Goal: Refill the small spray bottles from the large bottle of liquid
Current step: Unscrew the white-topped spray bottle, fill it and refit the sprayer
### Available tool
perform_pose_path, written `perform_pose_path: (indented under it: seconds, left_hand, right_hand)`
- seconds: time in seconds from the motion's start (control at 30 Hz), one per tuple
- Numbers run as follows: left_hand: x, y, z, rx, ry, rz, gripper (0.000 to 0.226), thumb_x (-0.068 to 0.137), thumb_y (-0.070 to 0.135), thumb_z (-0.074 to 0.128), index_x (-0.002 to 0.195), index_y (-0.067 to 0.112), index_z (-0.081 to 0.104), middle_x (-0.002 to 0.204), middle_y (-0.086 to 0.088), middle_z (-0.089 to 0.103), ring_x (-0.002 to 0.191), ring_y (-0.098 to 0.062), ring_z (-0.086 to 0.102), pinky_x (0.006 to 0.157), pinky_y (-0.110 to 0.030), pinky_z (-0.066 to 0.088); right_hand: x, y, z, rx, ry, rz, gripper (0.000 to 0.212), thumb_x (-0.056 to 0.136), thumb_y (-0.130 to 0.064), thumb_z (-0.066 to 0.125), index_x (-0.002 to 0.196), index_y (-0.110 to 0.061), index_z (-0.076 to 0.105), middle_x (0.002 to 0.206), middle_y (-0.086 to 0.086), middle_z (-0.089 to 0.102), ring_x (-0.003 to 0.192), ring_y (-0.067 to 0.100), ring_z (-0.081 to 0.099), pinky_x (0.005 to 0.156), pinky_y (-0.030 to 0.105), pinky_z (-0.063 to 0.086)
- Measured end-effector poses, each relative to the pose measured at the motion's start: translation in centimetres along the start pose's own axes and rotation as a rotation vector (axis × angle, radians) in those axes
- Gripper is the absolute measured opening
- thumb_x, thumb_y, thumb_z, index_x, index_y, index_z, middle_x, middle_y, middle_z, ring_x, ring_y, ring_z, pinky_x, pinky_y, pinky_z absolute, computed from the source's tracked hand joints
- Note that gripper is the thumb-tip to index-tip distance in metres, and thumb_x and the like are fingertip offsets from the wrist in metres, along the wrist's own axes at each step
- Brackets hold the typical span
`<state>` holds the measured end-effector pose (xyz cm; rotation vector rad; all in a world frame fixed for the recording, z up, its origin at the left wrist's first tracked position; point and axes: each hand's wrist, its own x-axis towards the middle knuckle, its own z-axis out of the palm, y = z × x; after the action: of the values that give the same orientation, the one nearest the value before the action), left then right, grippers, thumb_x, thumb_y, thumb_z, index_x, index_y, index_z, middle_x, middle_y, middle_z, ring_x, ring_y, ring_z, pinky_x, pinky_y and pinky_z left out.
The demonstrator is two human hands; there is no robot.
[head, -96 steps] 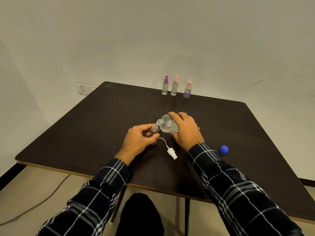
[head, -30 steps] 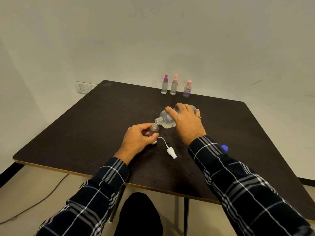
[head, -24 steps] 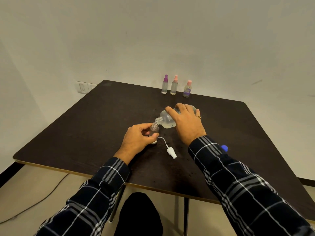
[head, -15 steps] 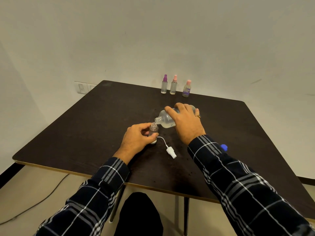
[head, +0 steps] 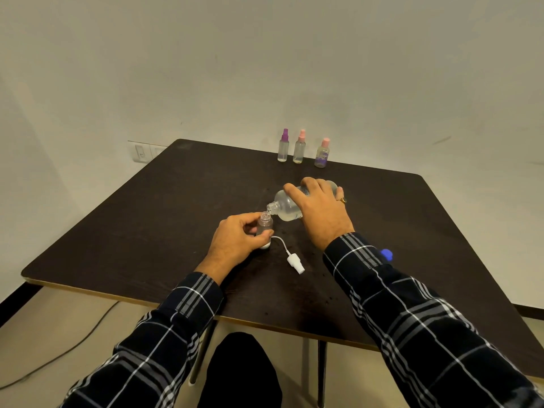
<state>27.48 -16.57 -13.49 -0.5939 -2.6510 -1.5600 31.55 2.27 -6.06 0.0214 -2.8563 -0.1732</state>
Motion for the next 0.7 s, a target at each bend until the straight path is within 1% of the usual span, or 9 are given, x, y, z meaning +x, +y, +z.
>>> perform_pose_path:
  seconds: [0.2, 0.33, 0.53, 0.7]
  left_hand:
    - [0.00, 0.00, -0.01, 0.007, 0.002, -0.003, 0.039, 0.083, 0.033, 0.081, 0.121, 0.037, 0.073, 0.092, 0.017, 0.074, 0.086, 0.000, 0.066, 0.078, -0.016, 0.048]
    - [0.05, -0.04, 0.01, 0.016, -0.003, -0.005, 0.039, 0.083, 0.034, 0.081, 0.121, 0.036, 0.073, 0.090, 0.017, 0.073, 0.084, 0.001, 0.066, 0.079, -0.018, 0.050]
    - [0.13, -0.16, 0.01, 0.020, -0.008, -0.006, 0.042, 0.083, 0.035, 0.081, 0.124, 0.037, 0.071, 0.094, 0.017, 0.074, 0.089, -0.001, 0.067, 0.085, -0.024, 0.055]
    - [0.05, -0.12, 0.03, 0.018, 0.003, -0.005, 0.040, 0.083, 0.034, 0.081, 0.121, 0.038, 0.072, 0.090, 0.017, 0.073, 0.085, -0.001, 0.067, 0.082, -0.022, 0.054]
  right_hand:
    - [-0.02, -0.05, 0.05, -0.001, 0.005, 0.000, 0.077, 0.088, -0.012, 0.072, 0.147, -0.036, 0.028, 0.152, 0.011, 0.030, 0.141, 0.034, 0.026, 0.110, 0.070, 0.026]
    - [-0.06, -0.03, 0.05, 0.001, 0.009, -0.002, 0.077, 0.087, -0.012, 0.072, 0.147, -0.036, 0.029, 0.152, 0.011, 0.030, 0.141, 0.034, 0.026, 0.110, 0.070, 0.026]
    - [0.02, -0.06, -0.01, 0.001, -0.001, -0.002, 0.077, 0.088, -0.013, 0.072, 0.147, -0.036, 0.028, 0.152, 0.011, 0.030, 0.142, 0.034, 0.025, 0.110, 0.070, 0.025]
    - [-0.03, -0.11, -0.15, 0.004, -0.005, -0.001, 0.077, 0.088, -0.013, 0.072, 0.147, -0.036, 0.028, 0.152, 0.012, 0.030, 0.142, 0.034, 0.025, 0.110, 0.069, 0.026]
